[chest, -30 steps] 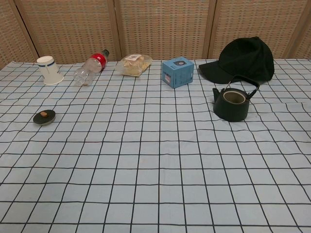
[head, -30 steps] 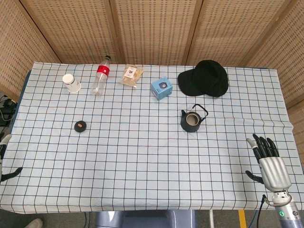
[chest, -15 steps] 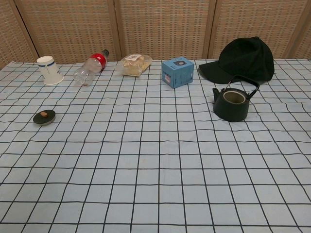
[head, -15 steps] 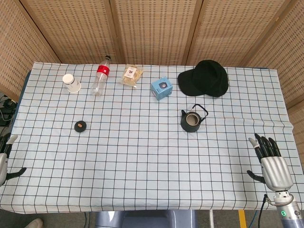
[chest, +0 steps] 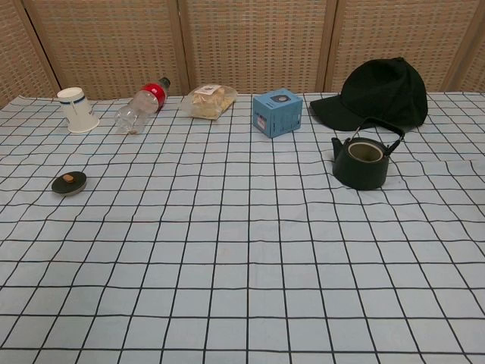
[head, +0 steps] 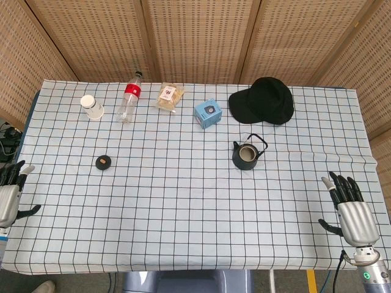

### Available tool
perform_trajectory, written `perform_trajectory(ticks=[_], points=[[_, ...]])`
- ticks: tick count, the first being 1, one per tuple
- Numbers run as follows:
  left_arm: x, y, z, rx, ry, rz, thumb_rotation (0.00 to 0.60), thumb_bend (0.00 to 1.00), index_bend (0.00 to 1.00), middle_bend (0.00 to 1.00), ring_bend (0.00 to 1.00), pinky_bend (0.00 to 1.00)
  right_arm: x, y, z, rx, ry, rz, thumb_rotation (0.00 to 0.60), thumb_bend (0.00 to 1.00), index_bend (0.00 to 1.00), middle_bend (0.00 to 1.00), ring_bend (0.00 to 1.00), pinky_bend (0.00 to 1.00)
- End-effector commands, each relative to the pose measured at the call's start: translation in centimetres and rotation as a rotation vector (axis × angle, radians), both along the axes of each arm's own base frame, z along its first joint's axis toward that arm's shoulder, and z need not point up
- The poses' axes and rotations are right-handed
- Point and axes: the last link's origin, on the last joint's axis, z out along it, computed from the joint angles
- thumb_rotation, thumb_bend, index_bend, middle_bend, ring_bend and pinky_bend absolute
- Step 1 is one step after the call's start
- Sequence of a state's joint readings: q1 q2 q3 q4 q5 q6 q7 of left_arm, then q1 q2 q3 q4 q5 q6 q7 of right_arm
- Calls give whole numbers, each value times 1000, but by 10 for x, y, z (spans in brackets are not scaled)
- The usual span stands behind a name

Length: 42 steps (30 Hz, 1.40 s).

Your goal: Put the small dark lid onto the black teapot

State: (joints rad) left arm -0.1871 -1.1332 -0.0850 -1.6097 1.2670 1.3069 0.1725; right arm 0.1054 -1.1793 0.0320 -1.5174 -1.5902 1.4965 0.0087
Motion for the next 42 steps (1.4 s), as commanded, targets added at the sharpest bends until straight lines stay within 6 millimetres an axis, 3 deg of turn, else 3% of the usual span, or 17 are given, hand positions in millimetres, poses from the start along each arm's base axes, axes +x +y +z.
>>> perform_trajectory(ticks=[1, 4, 6, 13, 22, 32, 42], points=[[9, 39, -4, -65, 22, -1, 600, 234, 239, 0, 0, 0, -1, -1, -1, 4, 3, -4, 600, 123, 68, 0, 0, 0], [16, 62, -10, -108, 32, 1, 600, 235, 285, 0, 0, 0, -2, -1, -2, 10, 6, -12, 600, 123, 68, 0, 0, 0], [20, 93, -26, -161, 65, 20, 600, 236, 295, 0, 0, 0, -4, -2, -2, 17, 10, -19, 600, 124, 68, 0, 0, 0], [25, 131, -50, -206, 130, 60, 600, 235, 259, 0, 0, 0, -9, -6, 0, 16, 4, -44, 600, 123, 68, 0, 0, 0], [35, 148, -74, -262, 156, 69, 600, 235, 138, 0, 0, 0, -15, -10, 2, 10, -4, -67, 600, 124, 68, 0, 0, 0], [50, 170, -104, -304, 204, 57, 600, 237, 229, 0, 0, 0, -22, -13, 6, -2, -11, -96, 600, 123, 68, 0, 0, 0], [58, 177, -129, -342, 211, 60, 600, 247, 238, 0, 0, 0, -25, -14, 10, -18, -18, -98, 600, 123, 68, 0, 0, 0]])
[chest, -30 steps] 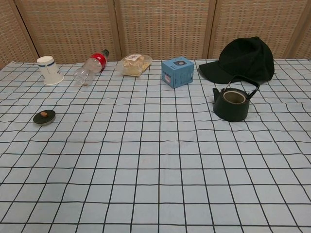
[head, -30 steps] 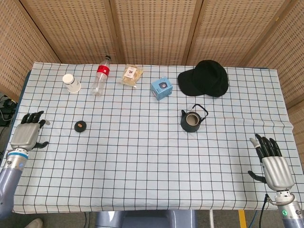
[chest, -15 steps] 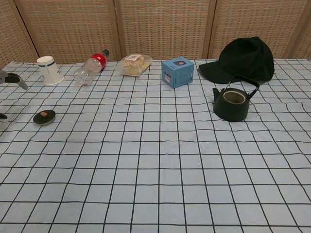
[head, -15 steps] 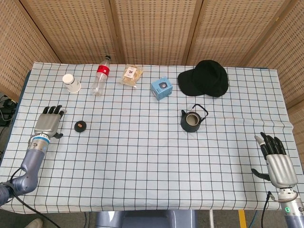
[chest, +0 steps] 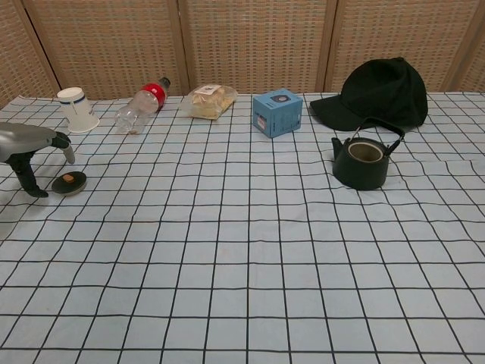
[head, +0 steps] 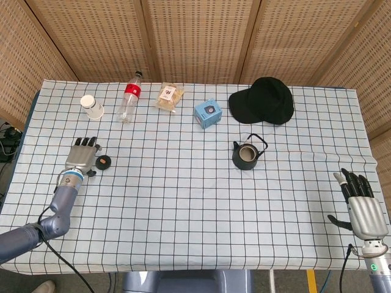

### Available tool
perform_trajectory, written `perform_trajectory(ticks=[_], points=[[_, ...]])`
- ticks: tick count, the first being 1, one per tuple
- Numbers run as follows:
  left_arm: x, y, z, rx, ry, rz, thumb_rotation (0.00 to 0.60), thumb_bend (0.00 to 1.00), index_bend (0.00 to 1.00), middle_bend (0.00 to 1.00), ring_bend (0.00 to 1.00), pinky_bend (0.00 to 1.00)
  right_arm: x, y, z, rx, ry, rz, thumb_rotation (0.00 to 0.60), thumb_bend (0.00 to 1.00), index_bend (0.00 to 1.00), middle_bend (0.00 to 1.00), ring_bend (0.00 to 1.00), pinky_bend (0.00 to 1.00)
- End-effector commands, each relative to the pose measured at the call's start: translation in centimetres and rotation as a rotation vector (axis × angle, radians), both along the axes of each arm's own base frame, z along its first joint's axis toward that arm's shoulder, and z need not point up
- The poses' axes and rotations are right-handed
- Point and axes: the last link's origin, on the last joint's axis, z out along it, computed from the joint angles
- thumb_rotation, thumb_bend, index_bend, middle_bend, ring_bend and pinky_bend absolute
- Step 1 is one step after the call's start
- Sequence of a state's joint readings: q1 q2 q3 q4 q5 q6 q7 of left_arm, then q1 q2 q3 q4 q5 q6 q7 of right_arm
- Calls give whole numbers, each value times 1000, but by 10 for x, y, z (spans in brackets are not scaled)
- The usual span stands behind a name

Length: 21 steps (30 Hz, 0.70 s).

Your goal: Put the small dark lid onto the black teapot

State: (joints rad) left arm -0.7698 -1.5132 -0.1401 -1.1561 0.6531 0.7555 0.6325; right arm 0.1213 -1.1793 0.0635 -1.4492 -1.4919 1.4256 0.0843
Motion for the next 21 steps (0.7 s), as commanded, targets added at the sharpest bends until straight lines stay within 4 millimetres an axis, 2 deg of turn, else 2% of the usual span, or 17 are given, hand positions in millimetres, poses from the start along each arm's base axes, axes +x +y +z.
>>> perform_trajectory(ticks=[1, 8, 21], points=[[2, 1, -3, -5, 4, -3, 600, 251, 240, 0, 0, 0, -1, 0, 1, -4, -3, -1, 600, 123, 68, 0, 0, 0], [5, 6, -7, -4, 14, -8, 600, 295, 257, 0, 0, 0, -2, 0, 3, -8, -7, -3, 600, 123, 68, 0, 0, 0], [8, 2, -15, -22, 7, -6, 600, 294, 266, 0, 0, 0, -1, 1, 4, -13, -12, 4, 600, 124, 68, 0, 0, 0]])
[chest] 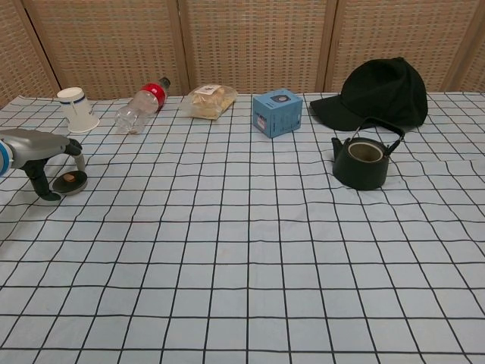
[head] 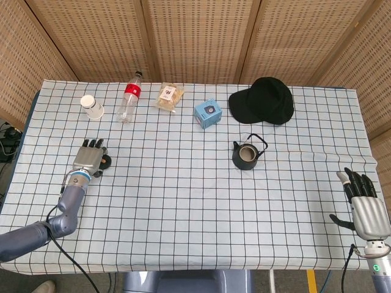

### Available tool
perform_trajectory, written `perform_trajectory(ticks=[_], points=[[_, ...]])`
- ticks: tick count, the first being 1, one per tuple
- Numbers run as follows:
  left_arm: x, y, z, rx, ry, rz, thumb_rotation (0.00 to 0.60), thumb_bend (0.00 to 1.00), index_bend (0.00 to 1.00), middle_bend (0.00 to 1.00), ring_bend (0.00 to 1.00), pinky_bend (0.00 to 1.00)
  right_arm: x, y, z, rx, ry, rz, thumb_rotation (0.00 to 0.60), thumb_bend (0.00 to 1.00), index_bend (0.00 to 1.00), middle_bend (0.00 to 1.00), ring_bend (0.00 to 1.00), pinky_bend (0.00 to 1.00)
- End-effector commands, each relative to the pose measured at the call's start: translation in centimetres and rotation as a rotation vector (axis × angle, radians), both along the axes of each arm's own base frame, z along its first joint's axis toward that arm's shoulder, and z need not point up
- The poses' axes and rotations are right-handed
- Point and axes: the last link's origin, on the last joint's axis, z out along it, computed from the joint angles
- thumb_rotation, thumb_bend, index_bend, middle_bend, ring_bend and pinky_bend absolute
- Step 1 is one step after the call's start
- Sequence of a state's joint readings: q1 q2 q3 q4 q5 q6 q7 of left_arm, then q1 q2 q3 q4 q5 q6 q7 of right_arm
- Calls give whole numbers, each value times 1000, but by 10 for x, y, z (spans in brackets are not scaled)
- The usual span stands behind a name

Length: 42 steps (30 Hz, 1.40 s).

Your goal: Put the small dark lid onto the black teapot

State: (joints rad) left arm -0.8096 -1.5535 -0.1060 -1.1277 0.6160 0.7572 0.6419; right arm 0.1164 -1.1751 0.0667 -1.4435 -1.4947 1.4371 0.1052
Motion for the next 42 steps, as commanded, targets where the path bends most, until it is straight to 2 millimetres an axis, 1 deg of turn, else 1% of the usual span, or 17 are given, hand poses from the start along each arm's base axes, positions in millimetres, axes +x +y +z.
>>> perform_trajectory(ticks=[1, 8, 13, 20, 24, 26, 28, 29, 35, 36, 38, 39, 42], points=[[0, 0, 0, 4, -4, -1, 600, 294, 280, 0, 0, 0, 0, 0, 0, -1, -2, 2, 600, 124, 68, 0, 0, 0], [0, -2, 0, 4, -8, 1, 600, 305, 379, 0, 0, 0, 1, 1, 1, -4, -6, 6, 600, 123, 68, 0, 0, 0], [5, -3, 2, 11, -18, -16, 600, 309, 405, 0, 0, 0, 2, 2, 3, -6, -11, 8, 600, 123, 68, 0, 0, 0], [31, 1, 12, 39, -68, -84, 600, 308, 415, 0, 0, 0, 1, 2, 6, -14, -6, 3, 600, 123, 68, 0, 0, 0], [48, 3, 11, 34, -81, -122, 600, 308, 416, 0, 0, 0, 1, 2, 5, -13, -11, 2, 600, 123, 68, 0, 0, 0], [59, 4, 9, 27, -89, -142, 600, 308, 413, 0, 0, 0, 1, 2, 6, -10, -13, 0, 600, 123, 68, 0, 0, 0], [78, 6, 3, 17, -115, -171, 600, 308, 410, 0, 0, 0, -1, 2, 5, -5, -16, -5, 600, 123, 68, 0, 0, 0], [96, 9, -5, 1, -127, -205, 600, 307, 409, 0, 0, 0, -2, 1, 4, 5, -20, -10, 600, 124, 68, 0, 0, 0], [140, 20, -29, -29, -110, -268, 600, 307, 406, 0, 0, 0, -5, -3, 3, 11, -23, -23, 600, 123, 68, 0, 0, 0], [152, 23, -36, -40, -108, -286, 600, 307, 405, 0, 0, 0, -7, -4, 4, 8, -27, -27, 600, 123, 68, 0, 0, 0], [170, 28, -47, -51, -104, -305, 600, 307, 405, 0, 0, 0, -9, -5, 6, 2, -33, -35, 600, 123, 68, 0, 0, 0], [173, 29, -49, -51, -103, -305, 600, 307, 405, 0, 0, 0, -9, -6, 7, 1, -34, -36, 600, 123, 68, 0, 0, 0], [197, 32, -65, -73, -102, -325, 600, 307, 406, 0, 0, 0, -12, -7, 10, -9, -39, -45, 600, 123, 68, 0, 0, 0]])
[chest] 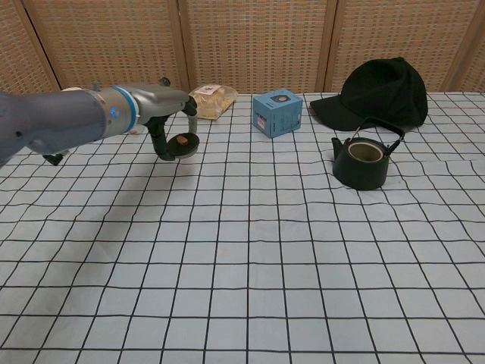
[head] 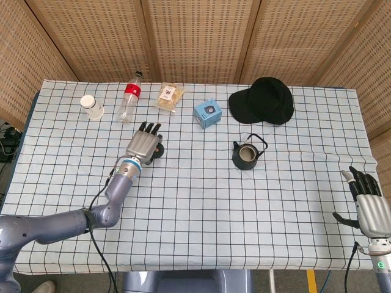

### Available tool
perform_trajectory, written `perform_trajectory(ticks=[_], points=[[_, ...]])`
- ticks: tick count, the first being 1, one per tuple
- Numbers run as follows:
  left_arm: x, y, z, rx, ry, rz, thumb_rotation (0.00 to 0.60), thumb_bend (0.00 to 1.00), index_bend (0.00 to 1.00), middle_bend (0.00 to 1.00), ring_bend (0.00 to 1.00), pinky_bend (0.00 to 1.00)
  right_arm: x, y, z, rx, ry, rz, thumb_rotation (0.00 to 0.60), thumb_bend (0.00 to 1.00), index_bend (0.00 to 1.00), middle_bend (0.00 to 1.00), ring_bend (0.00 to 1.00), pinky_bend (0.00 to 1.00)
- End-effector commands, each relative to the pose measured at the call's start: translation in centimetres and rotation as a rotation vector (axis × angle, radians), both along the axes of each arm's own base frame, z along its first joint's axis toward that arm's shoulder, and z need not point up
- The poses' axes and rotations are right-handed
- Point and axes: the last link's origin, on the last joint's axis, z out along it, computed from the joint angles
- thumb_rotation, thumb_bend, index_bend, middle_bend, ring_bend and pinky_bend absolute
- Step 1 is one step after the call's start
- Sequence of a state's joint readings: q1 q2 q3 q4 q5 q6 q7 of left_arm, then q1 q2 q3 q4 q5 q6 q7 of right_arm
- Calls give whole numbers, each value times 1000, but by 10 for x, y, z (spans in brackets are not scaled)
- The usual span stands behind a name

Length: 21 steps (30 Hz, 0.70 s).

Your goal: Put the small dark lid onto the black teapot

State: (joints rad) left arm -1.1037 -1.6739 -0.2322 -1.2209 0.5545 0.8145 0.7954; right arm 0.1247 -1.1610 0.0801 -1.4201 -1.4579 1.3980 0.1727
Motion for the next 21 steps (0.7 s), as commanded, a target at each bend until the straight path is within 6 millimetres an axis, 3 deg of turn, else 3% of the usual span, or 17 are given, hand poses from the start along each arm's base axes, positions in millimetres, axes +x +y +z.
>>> perform_trajectory(ticks=[1, 8, 15, 18, 21], points=[[29, 5, -20, -24, 12, -29, 600, 306, 405, 0, 0, 0, -2, -1, 3, -9, -3, -7, 600, 124, 68, 0, 0, 0], [65, 4, -50, -59, 23, -67, 600, 306, 399, 0, 0, 0, -4, -1, 7, -18, -14, -10, 600, 124, 68, 0, 0, 0], [82, 0, -69, -78, 37, -88, 600, 302, 373, 0, 0, 0, -6, -2, 9, -25, -22, -17, 600, 123, 68, 0, 0, 0], [87, -2, -73, -80, 33, -91, 600, 265, 282, 0, 0, 0, -7, -2, 11, -27, -24, -17, 600, 123, 68, 0, 0, 0], [87, -3, -69, -73, 23, -83, 600, 175, 129, 0, 0, 0, -6, -1, 12, -28, -27, -15, 600, 123, 68, 0, 0, 0]])
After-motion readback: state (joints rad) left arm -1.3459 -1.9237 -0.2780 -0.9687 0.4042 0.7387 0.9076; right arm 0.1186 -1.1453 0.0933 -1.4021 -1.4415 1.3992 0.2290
